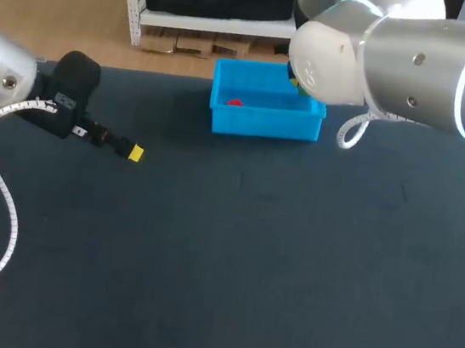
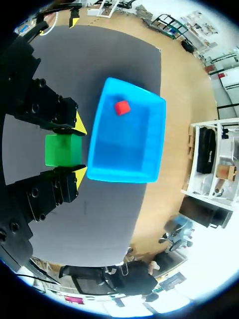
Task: Use the left arm to pick the red cube and place it into the blue plastic box first, then use the right arm to grasp the green cube and put it into the same blue plastic box after the first action is fully finished.
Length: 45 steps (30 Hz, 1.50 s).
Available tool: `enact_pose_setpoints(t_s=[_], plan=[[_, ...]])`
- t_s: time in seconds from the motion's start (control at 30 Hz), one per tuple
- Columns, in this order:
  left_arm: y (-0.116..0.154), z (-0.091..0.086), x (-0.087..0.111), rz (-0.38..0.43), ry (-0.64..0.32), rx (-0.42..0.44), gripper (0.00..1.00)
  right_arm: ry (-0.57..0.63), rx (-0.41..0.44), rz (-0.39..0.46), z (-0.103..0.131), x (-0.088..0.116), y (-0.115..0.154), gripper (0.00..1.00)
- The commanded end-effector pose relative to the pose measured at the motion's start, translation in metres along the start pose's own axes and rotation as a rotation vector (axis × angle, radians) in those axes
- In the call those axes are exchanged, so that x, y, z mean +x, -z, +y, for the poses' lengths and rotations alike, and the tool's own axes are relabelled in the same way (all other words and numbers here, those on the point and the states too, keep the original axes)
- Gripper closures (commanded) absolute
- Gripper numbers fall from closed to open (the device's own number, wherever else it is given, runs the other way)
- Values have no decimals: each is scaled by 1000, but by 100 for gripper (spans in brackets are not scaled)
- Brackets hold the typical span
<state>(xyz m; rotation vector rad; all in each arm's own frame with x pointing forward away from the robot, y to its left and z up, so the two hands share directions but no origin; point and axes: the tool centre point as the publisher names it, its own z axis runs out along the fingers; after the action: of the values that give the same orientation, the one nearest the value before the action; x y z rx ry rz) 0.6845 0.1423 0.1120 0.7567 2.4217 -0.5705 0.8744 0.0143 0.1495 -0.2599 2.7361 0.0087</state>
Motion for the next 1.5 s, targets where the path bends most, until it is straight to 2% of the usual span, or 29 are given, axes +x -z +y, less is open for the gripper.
enact_pose_setpoints(t_s=[0.03, 0.33, 0.63, 1.5], plan=[[-1, 1, 2, -8, -2, 5, 0, 10, -4, 16, -3, -22, -9, 100], [-1, 1, 2, -8, -2, 5, 0, 53, -29, 25, 0, -64, -27, 100], [-1, 1, 2, -8, -2, 5, 0, 80, -51, 25, 8, -84, -47, 100], [-1, 1, 2, -8, -2, 5, 0, 45, -128, 91, 4, -66, -89, 100]])
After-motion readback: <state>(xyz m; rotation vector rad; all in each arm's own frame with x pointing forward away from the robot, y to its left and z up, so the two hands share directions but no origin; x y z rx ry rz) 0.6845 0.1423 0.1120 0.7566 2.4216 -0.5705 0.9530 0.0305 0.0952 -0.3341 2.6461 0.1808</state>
